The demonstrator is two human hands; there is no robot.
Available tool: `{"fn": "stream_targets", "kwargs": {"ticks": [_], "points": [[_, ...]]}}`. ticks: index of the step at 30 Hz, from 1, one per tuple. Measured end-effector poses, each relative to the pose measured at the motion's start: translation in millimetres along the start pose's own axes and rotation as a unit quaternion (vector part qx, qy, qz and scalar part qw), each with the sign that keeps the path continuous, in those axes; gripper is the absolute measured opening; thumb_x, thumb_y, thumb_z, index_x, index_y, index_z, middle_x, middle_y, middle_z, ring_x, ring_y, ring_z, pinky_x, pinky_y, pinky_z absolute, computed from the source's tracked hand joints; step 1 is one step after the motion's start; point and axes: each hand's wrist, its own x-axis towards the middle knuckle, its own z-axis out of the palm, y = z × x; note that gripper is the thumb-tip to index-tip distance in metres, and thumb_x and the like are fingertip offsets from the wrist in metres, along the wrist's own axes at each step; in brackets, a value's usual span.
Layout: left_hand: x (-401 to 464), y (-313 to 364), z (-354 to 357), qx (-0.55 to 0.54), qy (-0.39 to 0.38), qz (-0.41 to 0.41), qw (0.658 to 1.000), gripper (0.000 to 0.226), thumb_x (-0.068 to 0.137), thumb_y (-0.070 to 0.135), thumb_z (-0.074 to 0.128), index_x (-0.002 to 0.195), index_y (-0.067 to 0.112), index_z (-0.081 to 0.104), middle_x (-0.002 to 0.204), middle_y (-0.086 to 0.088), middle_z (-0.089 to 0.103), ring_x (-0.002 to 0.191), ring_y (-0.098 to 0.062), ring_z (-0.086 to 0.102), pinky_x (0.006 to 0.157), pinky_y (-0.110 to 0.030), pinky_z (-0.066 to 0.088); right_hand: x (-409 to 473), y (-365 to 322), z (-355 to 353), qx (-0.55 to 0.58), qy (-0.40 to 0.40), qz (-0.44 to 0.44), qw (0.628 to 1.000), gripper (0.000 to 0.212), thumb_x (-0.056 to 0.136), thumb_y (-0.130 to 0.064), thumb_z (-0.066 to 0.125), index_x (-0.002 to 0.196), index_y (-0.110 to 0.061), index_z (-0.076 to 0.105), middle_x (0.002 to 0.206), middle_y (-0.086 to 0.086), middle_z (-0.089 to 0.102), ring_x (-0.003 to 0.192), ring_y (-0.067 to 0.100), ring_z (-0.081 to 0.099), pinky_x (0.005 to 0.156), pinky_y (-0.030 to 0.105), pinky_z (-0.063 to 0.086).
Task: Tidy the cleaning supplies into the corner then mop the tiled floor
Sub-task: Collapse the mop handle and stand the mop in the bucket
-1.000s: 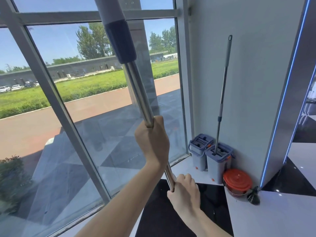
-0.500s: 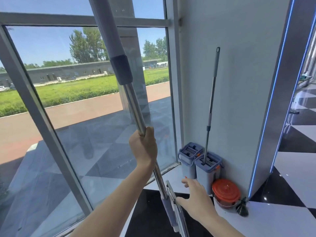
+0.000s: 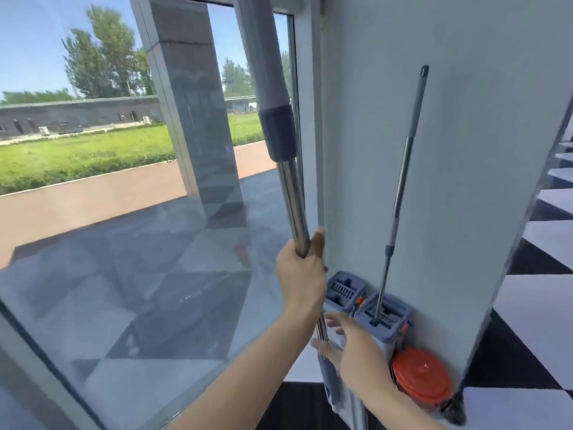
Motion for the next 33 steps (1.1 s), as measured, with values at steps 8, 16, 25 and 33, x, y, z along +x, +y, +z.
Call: {"fn": "stream_targets", "kwargs": {"ticks": [8,16,25,33], "points": [[123.0,0.6,27.2,-0.035,-0.098,-0.065,0.992,0.034,0.090,0.030,0.064,0.072,0.009,0.045,0.059,-0.003,0.044,0.042,-0.005,0.048,0.065,-0.031,0.045,124.7,-28.1,0.7,-0.051,0.062,-0.014,0.997,0.018,0.088,-0.045,0.059,0.102,-0.037,0.066,0.090,-0.017,0.072,0.088,0.004,0.066,0.077,0.025,0.052],[262.3,26.4,66.2,-0.088,-0.205,-0.015,0.975,0.029,0.091,0.027,0.063,0.072,0.007,0.054,0.055,-0.007,0.052,0.044,-0.018,0.053,0.057,-0.033,0.053,236.6,3.0,0.1,-0.053,0.028,0.002,0.998,0.015,0.090,-0.036,0.060,0.099,-0.030,0.070,0.082,-0.011,0.072,0.078,0.005,0.065,0.074,0.023,0.051],[405.1,-16.1,151.2,-0.103,-0.233,-0.029,0.967,0.047,0.087,0.021,0.068,0.058,0.016,0.032,0.038,0.003,0.032,0.034,-0.014,0.026,0.041,-0.021,0.031,403.7,31.3,-15.9,-0.019,0.013,0.013,1.000,0.019,0.088,-0.036,0.063,0.091,-0.019,0.071,0.081,-0.005,0.074,0.072,0.002,0.064,0.071,0.019,0.048],[493.6,-55.9,197.0,-0.117,-0.308,-0.030,0.944,0.048,0.081,-0.003,0.059,0.049,0.016,0.029,0.037,0.003,0.026,0.031,-0.013,0.021,0.039,-0.018,0.026,508.4,31.4,-26.7,-0.038,-0.018,0.050,0.998,0.005,0.084,-0.037,0.064,0.086,-0.039,0.059,0.094,-0.017,0.069,0.094,-0.003,0.063,0.082,0.022,0.049]]}}
